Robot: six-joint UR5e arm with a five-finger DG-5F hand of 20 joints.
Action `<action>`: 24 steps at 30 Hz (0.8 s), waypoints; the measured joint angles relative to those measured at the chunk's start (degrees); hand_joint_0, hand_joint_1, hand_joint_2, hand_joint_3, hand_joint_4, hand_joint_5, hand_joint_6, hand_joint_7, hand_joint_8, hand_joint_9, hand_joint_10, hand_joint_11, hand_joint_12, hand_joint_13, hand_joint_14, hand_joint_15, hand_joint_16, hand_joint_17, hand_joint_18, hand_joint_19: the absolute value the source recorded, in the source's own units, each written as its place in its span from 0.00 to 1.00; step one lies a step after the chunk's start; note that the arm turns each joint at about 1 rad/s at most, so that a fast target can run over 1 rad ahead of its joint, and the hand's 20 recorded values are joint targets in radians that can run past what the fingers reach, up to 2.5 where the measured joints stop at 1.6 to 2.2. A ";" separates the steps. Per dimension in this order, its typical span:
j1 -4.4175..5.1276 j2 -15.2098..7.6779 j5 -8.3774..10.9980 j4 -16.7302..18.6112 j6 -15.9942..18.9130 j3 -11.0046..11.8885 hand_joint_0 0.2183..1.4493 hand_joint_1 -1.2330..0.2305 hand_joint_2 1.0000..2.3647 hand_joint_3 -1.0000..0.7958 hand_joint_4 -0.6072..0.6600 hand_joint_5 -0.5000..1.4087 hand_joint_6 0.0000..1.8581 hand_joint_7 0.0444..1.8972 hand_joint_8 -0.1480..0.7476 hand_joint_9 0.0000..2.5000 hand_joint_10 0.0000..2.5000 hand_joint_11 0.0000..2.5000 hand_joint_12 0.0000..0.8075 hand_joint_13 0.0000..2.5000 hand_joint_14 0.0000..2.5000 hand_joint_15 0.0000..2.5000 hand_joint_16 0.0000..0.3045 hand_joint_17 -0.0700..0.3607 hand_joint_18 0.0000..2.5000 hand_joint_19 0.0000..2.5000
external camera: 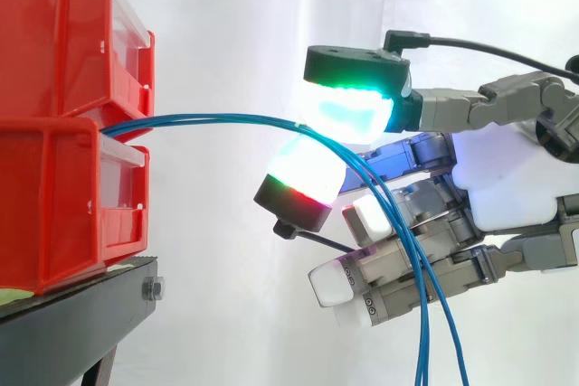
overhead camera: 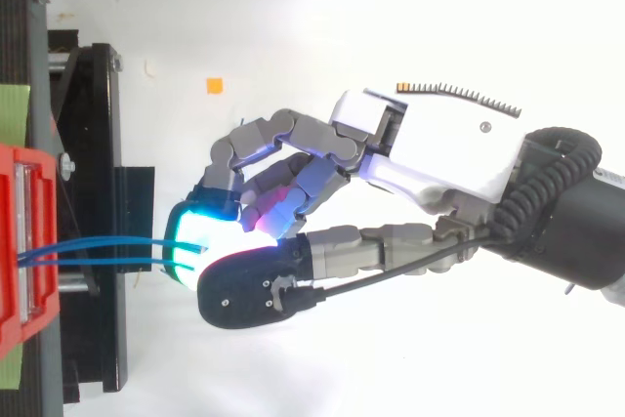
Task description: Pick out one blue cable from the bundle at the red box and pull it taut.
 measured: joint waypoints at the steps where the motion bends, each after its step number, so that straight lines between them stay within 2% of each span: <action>1: 0.00 0.01 -0.01 0.00 0.01 0.00 0.29 0.49 0.01 0.42 0.56 0.19 0.48 0.52 0.51 0.44 0.01 0.23 0.24 0.33 0.01 0.16 0.07 0.27 0.14 0.21; 16: 0.00 0.01 -0.05 0.00 0.00 0.04 0.29 0.49 0.01 0.43 0.59 0.20 0.46 0.53 0.51 0.45 0.01 0.23 0.24 0.33 0.01 0.16 0.07 0.28 0.14 0.21; 24: 0.00 0.02 -0.06 0.00 0.03 0.05 0.28 0.42 0.01 0.44 0.58 0.19 0.47 0.53 0.51 0.44 0.01 0.24 0.24 0.34 0.00 0.16 0.07 0.28 0.15 0.20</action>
